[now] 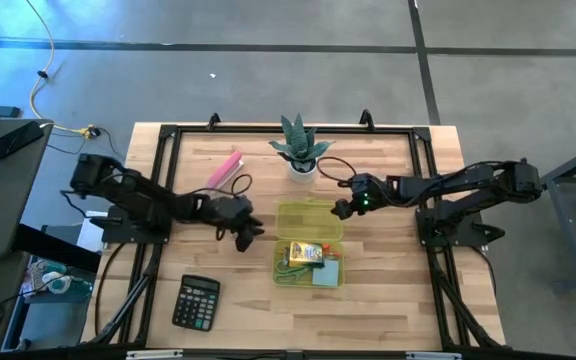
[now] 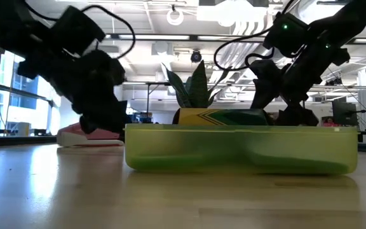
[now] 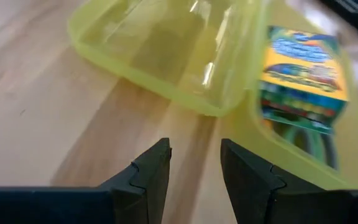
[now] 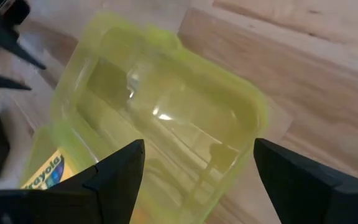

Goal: Pack school essentials
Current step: Close the supply box

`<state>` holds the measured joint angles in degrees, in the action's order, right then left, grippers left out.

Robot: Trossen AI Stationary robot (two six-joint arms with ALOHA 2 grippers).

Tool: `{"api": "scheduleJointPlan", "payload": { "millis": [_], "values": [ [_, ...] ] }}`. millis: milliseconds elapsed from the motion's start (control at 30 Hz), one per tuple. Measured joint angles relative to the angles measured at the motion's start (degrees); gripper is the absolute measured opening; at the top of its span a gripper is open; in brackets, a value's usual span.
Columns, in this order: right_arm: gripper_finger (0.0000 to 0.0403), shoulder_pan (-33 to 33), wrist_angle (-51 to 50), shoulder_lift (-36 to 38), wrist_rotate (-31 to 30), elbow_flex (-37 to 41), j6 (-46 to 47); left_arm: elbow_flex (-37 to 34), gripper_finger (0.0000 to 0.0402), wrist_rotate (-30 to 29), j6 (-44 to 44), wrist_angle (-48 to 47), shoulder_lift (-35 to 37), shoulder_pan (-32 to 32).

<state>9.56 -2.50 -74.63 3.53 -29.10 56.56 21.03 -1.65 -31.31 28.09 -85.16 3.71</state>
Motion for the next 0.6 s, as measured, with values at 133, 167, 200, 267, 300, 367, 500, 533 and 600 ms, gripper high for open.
{"api": "scheduleJointPlan", "payload": {
  "millis": [133, 167, 200, 267, 300, 367, 500, 533, 600],
  "values": [
    [0.0291, -1.15, -0.9, 0.0, -1.28, 0.0, 1.29, 1.19, 0.0131, 4.96, 0.03, 0.07, -3.54, 4.53],
    [0.0291, -1.53, -1.37, 0.0, -1.82, 0.0, 1.91, 1.32, 0.0131, 6.08, 0.17, -0.09, -4.38, 5.55],
    [0.0291, -1.89, -1.75, 0.0, -2.38, 0.0, 2.65, 1.63, 0.0131, 6.92, 0.54, -0.09, -5.26, 6.42],
    [0.0291, -2.68, -2.14, 0.0, -3.13, 0.0, 3.05, 2.07, 0.0131, 7.93, 1.38, 0.04, -6.77, 7.73],
    [0.0291, -3.04, -2.3, 0.0, -3.11, 0.0, 3.18, 2.28, 0.0131, 8.76, 1.63, -0.04, -7.54, 8.34],
    [0.0291, -3.78, -2.49, 0.0, -3.07, -0.02, 3.68, 2.99, 0.0131, 10.04, 2.59, 0.17, -8.84, 9.2],
    [0.0288, -5.72, -3.16, 0.63, -3.09, -0.09, 5.32, 4.7, 0.0131, 10.36, 4.12, 0.62, -11.0, 9.8],
    [0.0286, -6.28, -4.05, 0.97, -3.09, -0.09, 6.13, 5.13, 0.0131, 10.35, 4.62, 0.61, -11.48, 9.8],
    [0.0277, -7.5, -6.31, 1.53, -3.48, -0.09, 7.99, 6.11, 0.0131, 10.11, 5.25, 0.63, -12.5, 9.8]
  ]
}}
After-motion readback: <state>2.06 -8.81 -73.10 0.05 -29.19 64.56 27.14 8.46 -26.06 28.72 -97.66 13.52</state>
